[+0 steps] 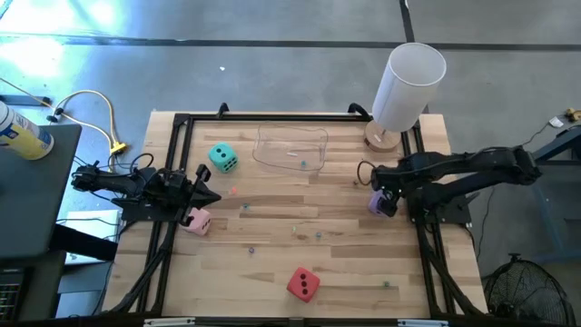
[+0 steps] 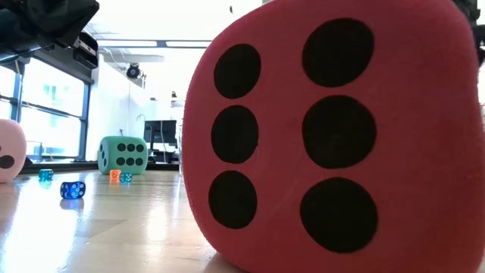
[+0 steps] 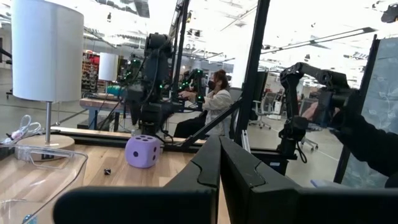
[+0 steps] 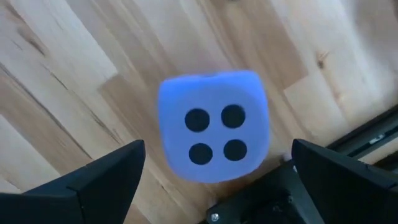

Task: Pick & Place Dice
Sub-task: Put the large violet dice into the transparent bin

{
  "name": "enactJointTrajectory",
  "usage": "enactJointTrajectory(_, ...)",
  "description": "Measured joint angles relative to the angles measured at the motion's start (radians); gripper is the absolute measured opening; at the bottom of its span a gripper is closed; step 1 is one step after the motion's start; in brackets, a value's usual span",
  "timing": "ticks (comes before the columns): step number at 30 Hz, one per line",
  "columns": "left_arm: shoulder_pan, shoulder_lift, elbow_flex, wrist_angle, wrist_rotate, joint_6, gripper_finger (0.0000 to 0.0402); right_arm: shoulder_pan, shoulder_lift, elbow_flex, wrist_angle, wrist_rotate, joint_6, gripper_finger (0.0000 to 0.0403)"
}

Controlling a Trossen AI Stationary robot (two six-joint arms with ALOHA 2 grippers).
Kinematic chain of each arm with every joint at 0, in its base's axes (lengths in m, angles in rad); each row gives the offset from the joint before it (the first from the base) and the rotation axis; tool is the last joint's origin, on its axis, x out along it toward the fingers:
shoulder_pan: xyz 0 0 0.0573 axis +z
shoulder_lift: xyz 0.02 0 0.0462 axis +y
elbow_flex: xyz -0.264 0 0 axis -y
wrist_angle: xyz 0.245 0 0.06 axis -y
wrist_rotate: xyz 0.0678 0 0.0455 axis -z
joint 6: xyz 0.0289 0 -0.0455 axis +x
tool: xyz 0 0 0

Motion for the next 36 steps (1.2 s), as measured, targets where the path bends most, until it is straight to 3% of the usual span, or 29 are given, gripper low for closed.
enactJointTrajectory(11, 0.000, 0.000, 0.000, 0.000, 0.000, 0.000, 0.0000, 0.000, 0.006, -0.066, 0.066, -0.035, -0.024, 0.0396)
enactJointTrajectory(36, 0.000, 0.000, 0.000, 0.000, 0.000, 0.000, 0.0000, -0.031, 0.123, -0.066, 0.076, 0.027, -0.095, 0.0396)
